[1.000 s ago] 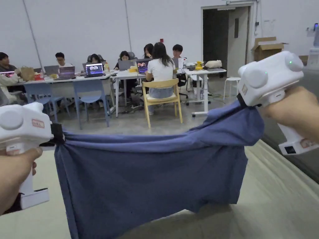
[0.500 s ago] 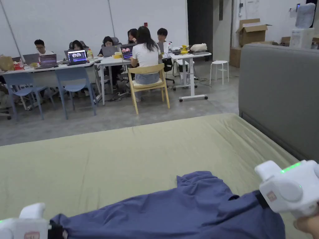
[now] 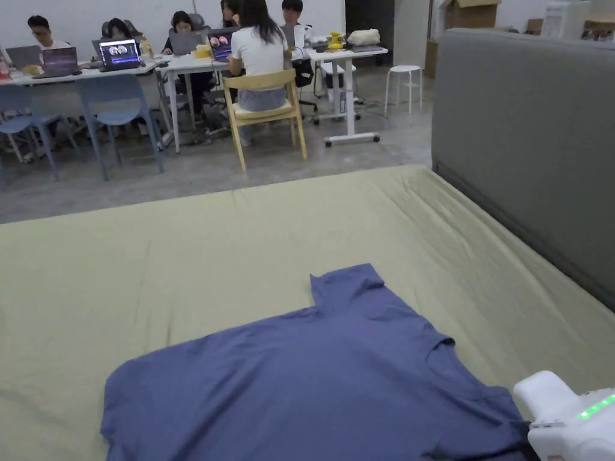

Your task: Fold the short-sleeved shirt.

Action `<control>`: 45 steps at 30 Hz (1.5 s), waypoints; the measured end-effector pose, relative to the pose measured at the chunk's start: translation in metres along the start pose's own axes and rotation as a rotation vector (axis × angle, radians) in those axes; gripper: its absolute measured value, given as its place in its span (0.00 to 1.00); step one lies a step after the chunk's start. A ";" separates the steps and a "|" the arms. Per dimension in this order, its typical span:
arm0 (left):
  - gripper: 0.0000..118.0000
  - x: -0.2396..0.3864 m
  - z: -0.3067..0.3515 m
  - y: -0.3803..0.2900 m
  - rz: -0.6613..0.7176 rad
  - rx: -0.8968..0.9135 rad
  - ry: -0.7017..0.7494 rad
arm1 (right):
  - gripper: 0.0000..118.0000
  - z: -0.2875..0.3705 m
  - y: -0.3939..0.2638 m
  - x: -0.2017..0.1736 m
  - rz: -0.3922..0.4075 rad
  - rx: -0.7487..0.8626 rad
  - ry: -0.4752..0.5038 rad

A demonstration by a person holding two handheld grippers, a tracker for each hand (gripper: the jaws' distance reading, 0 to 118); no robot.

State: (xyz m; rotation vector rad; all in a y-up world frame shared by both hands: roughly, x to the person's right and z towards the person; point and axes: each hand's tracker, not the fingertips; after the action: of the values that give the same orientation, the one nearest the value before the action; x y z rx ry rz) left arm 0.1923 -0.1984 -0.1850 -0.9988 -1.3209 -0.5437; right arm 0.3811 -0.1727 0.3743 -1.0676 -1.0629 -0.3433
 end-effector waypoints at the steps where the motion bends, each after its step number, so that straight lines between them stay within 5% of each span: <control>1: 0.00 0.000 -0.001 -0.006 -0.003 -0.006 0.006 | 0.05 -0.003 -0.006 0.000 -0.002 -0.009 0.005; 13: 0.00 -0.027 -0.067 -0.068 0.189 -0.067 0.069 | 0.05 -0.103 -0.029 -0.012 -0.057 -0.170 0.017; 16: 0.00 -0.031 -0.069 -0.072 0.254 -0.022 0.044 | 0.06 -0.106 -0.031 -0.018 -0.017 -0.151 -0.005; 19: 0.03 -0.036 -0.064 -0.067 0.343 -0.013 0.017 | 0.17 -0.101 -0.023 -0.016 -0.015 -0.157 -0.019; 20: 0.24 -0.034 -0.055 -0.061 0.355 0.012 0.002 | 0.45 -0.089 -0.018 -0.008 -0.049 -0.136 -0.086; 21: 0.63 -0.027 -0.038 -0.054 0.361 0.069 0.025 | 0.79 -0.073 -0.014 0.001 -0.092 -0.069 -0.098; 22: 0.96 -0.020 -0.019 -0.050 0.328 0.146 0.047 | 1.00 -0.051 -0.013 0.011 -0.154 0.037 -0.069; 25: 1.00 0.007 0.050 -0.053 0.289 0.396 -0.025 | 1.00 0.014 -0.009 0.034 -0.317 0.238 0.033; 29: 1.00 0.037 0.061 -0.059 0.320 0.386 -0.124 | 1.00 0.045 -0.025 0.029 -0.474 0.332 0.216; 30: 1.00 0.043 0.057 -0.065 0.338 0.333 -0.106 | 0.97 0.043 -0.033 0.021 -0.483 0.295 0.228; 31: 0.87 0.047 0.052 -0.071 0.351 0.304 -0.074 | 0.80 0.042 -0.039 0.013 -0.491 0.284 0.235; 32: 0.20 0.045 0.044 -0.077 0.360 0.294 -0.043 | 0.20 0.040 -0.046 0.003 -0.494 0.283 0.230; 33: 0.00 0.045 0.033 -0.079 0.368 0.269 -0.024 | 0.02 0.035 -0.051 -0.010 -0.481 0.269 0.213; 34: 0.00 0.046 0.021 -0.083 0.356 0.233 0.043 | 0.02 0.028 -0.059 -0.020 -0.434 0.242 0.167; 37: 0.00 0.013 -0.010 -0.093 0.344 0.124 0.040 | 0.02 0.014 -0.066 -0.036 -0.389 0.176 0.235; 38: 0.14 0.006 -0.016 -0.094 0.347 0.147 0.057 | 0.02 0.013 -0.067 -0.037 -0.400 0.171 0.238; 39: 0.64 0.000 -0.023 -0.093 0.320 0.157 0.108 | 0.02 0.012 -0.068 -0.034 -0.396 0.170 0.241; 40: 1.00 0.007 -0.020 -0.091 0.278 0.169 0.164 | 0.02 0.010 -0.068 -0.033 -0.387 0.164 0.243; 45: 0.98 -0.006 -0.058 -0.070 0.262 0.027 0.127 | 0.02 0.003 -0.066 -0.017 -0.392 0.132 0.222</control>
State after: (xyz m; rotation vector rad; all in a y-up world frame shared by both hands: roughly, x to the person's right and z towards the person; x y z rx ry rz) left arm 0.1648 -0.2842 -0.1675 -1.0773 -1.0631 -0.3817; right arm 0.3260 -0.2065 0.3957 -0.6808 -1.0752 -0.6807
